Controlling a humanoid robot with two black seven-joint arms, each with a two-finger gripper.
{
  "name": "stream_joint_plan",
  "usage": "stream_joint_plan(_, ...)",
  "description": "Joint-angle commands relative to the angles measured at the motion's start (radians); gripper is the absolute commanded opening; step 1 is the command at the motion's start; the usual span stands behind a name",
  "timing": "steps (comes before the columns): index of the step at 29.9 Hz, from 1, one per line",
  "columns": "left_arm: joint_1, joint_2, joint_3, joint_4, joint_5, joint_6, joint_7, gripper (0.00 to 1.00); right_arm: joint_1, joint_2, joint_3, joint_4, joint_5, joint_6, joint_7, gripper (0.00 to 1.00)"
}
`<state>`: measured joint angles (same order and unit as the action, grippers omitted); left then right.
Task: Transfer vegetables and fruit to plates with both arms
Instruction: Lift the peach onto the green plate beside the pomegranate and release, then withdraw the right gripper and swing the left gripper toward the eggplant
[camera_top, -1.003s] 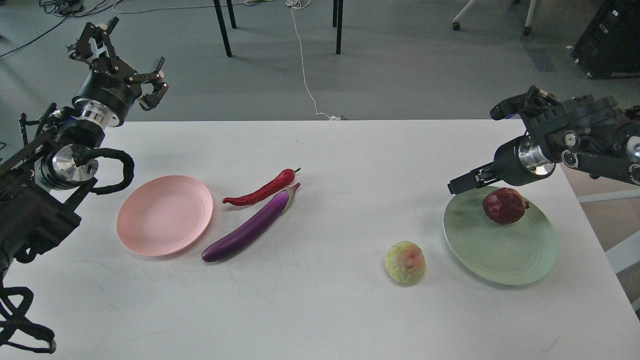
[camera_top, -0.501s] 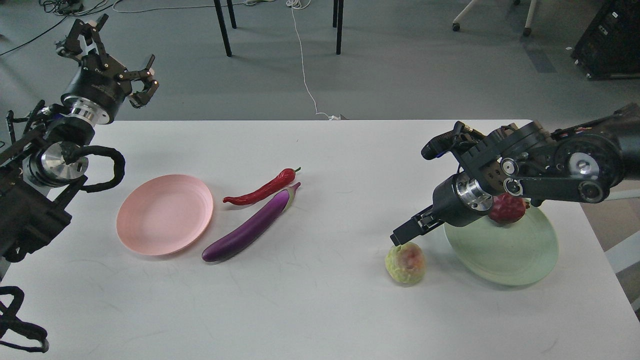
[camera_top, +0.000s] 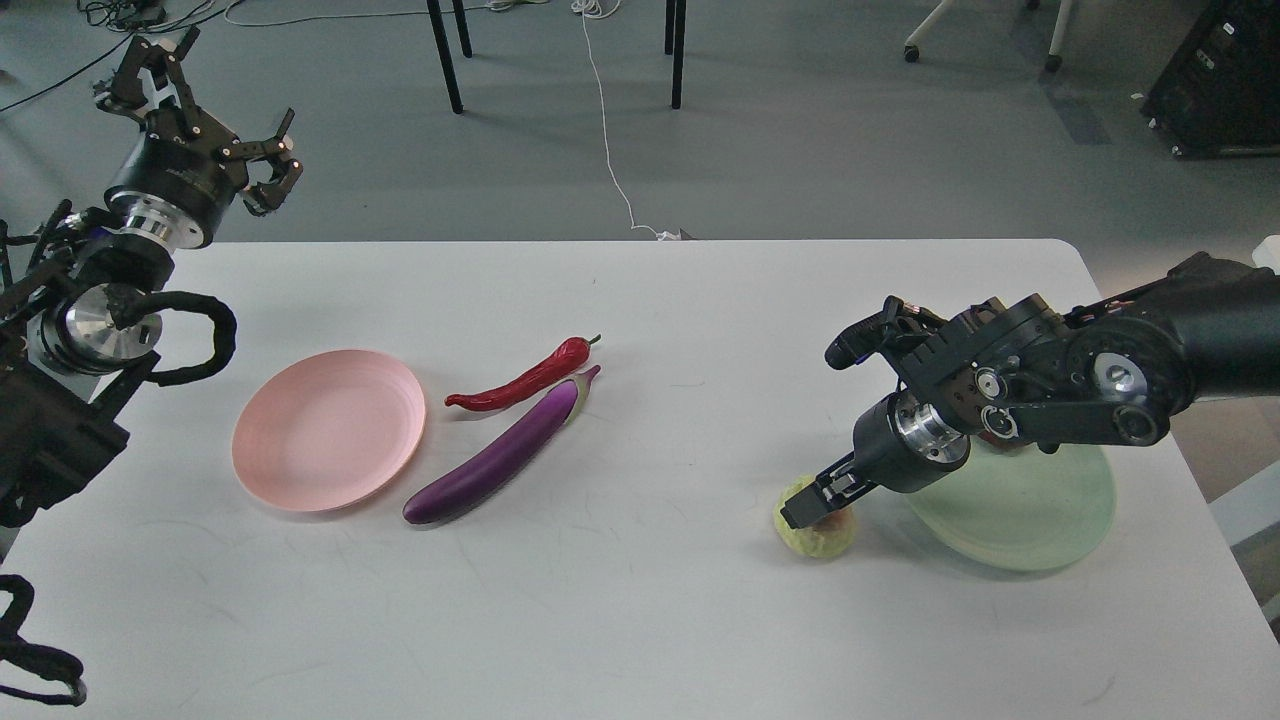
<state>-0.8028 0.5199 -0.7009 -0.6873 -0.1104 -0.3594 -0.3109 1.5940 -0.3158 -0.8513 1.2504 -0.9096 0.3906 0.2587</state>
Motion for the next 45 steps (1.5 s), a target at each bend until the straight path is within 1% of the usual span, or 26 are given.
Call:
stream_joint_plan(1, -0.001, 0.002, 0.000, -0.003, 0.000, 0.000, 0.000, 0.98, 0.081, -0.037, 0.003, 0.000, -0.003, 0.001, -0.001, 0.53)
stream_joint_plan(5, -0.001, 0.002, 0.000, -0.005, 0.000, 0.000, 0.001, 0.98, 0.132, -0.112, -0.008, 0.012, -0.032, 0.005, -0.009, 0.53)
stream_joint_plan(7, -0.003, 0.002, 0.000, -0.005, 0.000, 0.000, 0.001, 0.98, 0.132, -0.159, -0.014, 0.012, -0.095, 0.005, -0.010, 0.53)
stream_joint_plan(12, -0.003, 0.003, 0.000, -0.005, 0.000, -0.003, 0.003, 0.98, 0.109, -0.270, -0.064, 0.040, -0.244, 0.005, -0.010, 0.56)
stream_joint_plan(15, -0.003, 0.002, 0.001, -0.005, 0.000, -0.003, 0.004, 0.98, 0.072, -0.313, -0.071, 0.035, -0.264, 0.005, -0.010, 0.58)
stream_joint_plan(17, -0.004, -0.001, 0.001, -0.005, 0.000, -0.003, 0.004, 0.98, 0.044, -0.324, -0.071, 0.032, -0.264, 0.001, -0.012, 0.62)
stream_joint_plan(20, -0.006, -0.004, 0.001, -0.005, 0.000, -0.001, 0.004, 0.98, 0.008, -0.339, -0.068, 0.021, -0.264, -0.016, -0.013, 0.74)
stream_joint_plan(22, -0.007, -0.004, 0.001, -0.005, 0.000, -0.001, 0.006, 0.98, -0.008, -0.351, -0.048, 0.017, -0.262, -0.050, -0.013, 0.89)
stream_joint_plan(23, -0.007, -0.006, 0.001, -0.005, 0.001, -0.001, 0.006, 0.98, -0.014, -0.361, -0.034, 0.017, -0.261, -0.059, -0.013, 0.92)
stream_joint_plan(26, -0.007, -0.009, 0.001, -0.005, 0.001, -0.001, 0.006, 0.98, -0.020, -0.381, 0.001, 0.018, -0.258, -0.059, -0.013, 0.96)
stream_joint_plan(30, -0.006, -0.006, 0.004, -0.005, 0.001, -0.001, 0.007, 0.98, -0.020, -0.407, 0.043, 0.014, -0.242, -0.059, -0.012, 0.97)
stream_joint_plan(32, -0.012, -0.001, 0.032, -0.005, 0.003, -0.003, 0.007, 0.98, -0.020, -0.428, 0.113, 0.001, -0.213, -0.061, -0.009, 0.97)
stream_joint_plan(36, -0.027, 0.005, 0.089, -0.008, 0.029, -0.007, 0.006, 0.98, -0.066, -0.451, 0.308, -0.089, -0.030, -0.061, -0.007, 0.97)
stream_joint_plan(41, -0.073, 0.022, 0.100, -0.037, 0.288, -0.016, 0.016, 0.98, -0.195, -0.427, 0.640, -0.274, 0.144, -0.062, -0.006, 0.98)
stream_joint_plan(45, -0.119, 0.011, 0.100, -0.055, 0.521, -0.033, 0.021, 0.98, -0.325, -0.346, 0.894, -0.414, 0.273, -0.059, -0.007, 0.98)
